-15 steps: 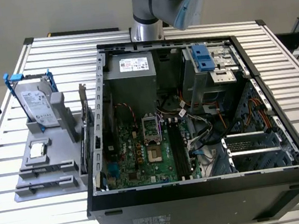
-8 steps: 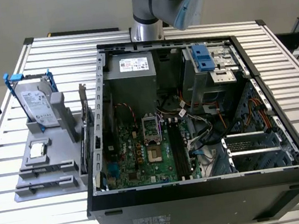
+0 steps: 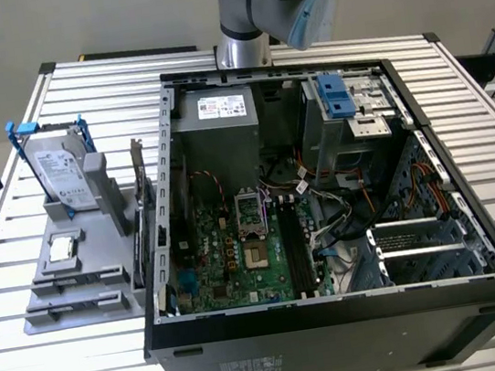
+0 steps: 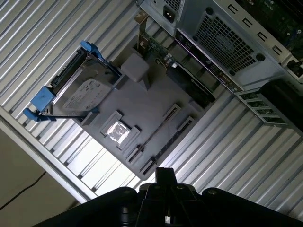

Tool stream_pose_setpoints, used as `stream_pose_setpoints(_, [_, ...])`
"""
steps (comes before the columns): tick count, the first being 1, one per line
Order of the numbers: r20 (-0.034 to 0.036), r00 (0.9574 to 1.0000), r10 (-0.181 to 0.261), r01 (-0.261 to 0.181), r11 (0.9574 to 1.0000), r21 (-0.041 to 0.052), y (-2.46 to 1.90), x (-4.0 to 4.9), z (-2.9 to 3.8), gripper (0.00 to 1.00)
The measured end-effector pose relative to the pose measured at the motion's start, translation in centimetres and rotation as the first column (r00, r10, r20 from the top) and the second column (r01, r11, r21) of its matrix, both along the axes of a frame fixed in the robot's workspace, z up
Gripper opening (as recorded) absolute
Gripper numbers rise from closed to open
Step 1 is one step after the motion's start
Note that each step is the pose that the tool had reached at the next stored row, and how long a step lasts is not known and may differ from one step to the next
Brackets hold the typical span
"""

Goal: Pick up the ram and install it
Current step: 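Pick up the ram and move it above insertion slot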

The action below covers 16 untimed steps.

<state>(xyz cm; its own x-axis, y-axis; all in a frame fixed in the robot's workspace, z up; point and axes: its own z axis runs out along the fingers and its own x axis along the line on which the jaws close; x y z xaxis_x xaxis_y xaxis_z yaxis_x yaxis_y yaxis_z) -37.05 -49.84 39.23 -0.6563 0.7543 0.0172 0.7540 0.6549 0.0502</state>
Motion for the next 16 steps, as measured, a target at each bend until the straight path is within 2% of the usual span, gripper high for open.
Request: stream_pose_setpoints(16, [0.0000,0.9981,-0.061,0.061,0.9981,0.0000,0.00,-0.02,0.00,0.00])
